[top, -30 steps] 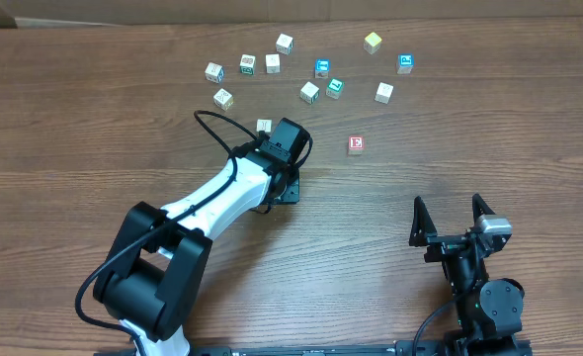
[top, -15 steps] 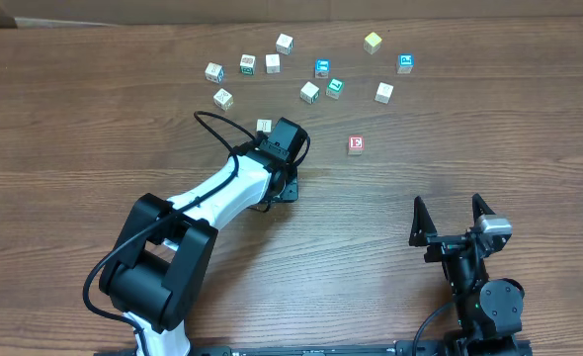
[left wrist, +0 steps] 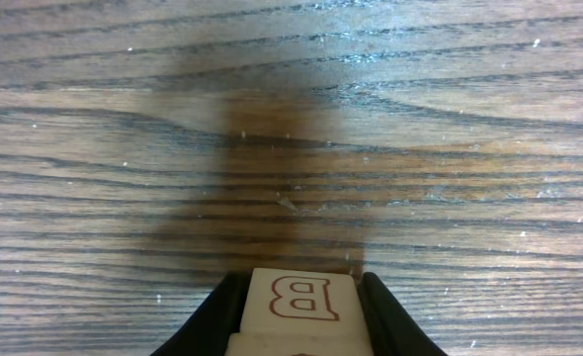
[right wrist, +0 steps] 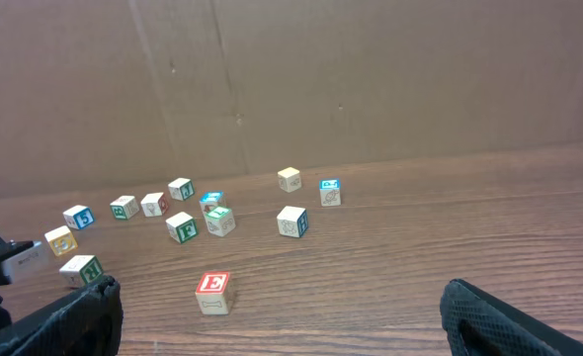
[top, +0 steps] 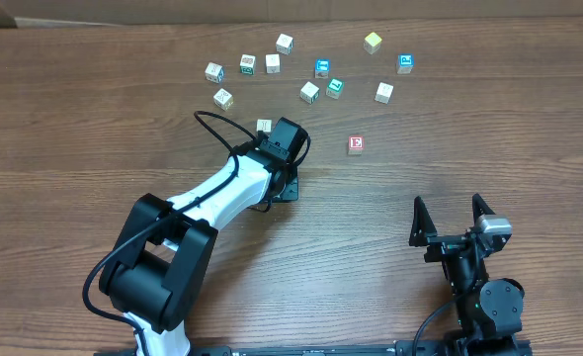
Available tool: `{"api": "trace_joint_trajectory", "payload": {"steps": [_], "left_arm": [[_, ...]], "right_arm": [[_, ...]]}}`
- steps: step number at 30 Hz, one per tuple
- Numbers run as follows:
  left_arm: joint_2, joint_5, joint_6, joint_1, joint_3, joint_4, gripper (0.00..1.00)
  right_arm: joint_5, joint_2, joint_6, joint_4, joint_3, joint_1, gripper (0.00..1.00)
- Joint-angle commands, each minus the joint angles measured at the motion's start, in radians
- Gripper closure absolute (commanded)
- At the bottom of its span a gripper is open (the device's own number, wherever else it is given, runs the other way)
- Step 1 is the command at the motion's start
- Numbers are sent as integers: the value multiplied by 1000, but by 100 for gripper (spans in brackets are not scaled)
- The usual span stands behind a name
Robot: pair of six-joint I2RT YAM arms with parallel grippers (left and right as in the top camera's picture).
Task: Form a tower
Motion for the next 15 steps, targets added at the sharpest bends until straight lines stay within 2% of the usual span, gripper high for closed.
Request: {"api": "trace_joint_trajectory", "payload": {"steps": [1,2,6,12,15], "left_arm": [[10,2,-9,5,3,2,55],[10,2,-9,5,3,2,43],[10,2,-9,5,3,2,19],[9,2,3,16,30,14,14],[9,2,39,58,136,-5,15]], "right_arm": [[3,-7,-1,4,-10,-4,0],[3,-7,-1,4,-10,-4,0],[3,-7,-1,4,-10,-4,0],[3,-7,-1,4,-10,-4,0],[3,-7,-1,4,-10,-4,0]]}}
